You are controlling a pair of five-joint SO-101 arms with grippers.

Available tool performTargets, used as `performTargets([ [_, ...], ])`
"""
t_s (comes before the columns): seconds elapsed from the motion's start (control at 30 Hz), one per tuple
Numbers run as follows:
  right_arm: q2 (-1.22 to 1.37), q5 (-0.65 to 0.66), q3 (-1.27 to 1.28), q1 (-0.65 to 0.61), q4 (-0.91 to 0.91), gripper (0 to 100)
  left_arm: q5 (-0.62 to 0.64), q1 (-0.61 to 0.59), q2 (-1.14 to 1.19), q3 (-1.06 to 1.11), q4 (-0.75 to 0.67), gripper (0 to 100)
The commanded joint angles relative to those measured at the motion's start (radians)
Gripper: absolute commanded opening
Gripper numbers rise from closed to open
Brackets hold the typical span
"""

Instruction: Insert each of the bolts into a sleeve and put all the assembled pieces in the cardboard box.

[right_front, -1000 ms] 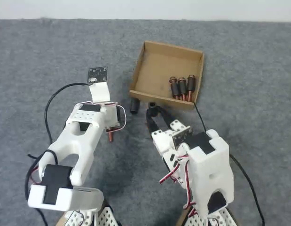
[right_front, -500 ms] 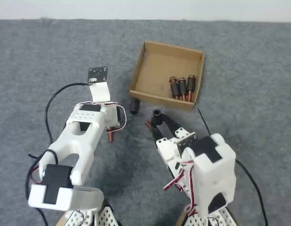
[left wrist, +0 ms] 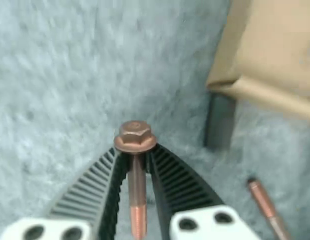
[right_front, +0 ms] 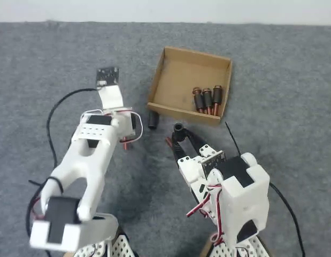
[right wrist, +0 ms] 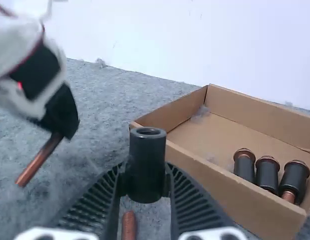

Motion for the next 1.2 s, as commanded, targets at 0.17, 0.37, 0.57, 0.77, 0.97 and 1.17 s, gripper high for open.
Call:
performTargets([
  [0.17,-0.033,0.015,0.021,-0.002,-0.015,0.7,0.009,0.002,-0.42,-0.048,-0.032,1],
  [0.37,-0.033,0.017,0.021,-0.012,-0.015,0.7,0.009,0.002,-0.623,-0.03,-0.112,1],
  [0.57,-0.033,0.018,0.021,-0.027,-0.015,0.7,0.008,0.003,-0.772,0.09,-0.336,1],
  [0.77,-0.041,0.018,0.025,-0.03,-0.016,0.7,0.008,0.075,-0.887,0.266,-0.509,1],
  [0.97,-0.041,0.02,0.021,-0.03,-0.019,0.7,0.009,0.298,-1.019,0.394,-0.523,1],
  [1.17,-0.042,0.02,0.021,-0.03,-0.022,0.7,0.009,0.427,-1.048,0.407,-0.52,1],
])
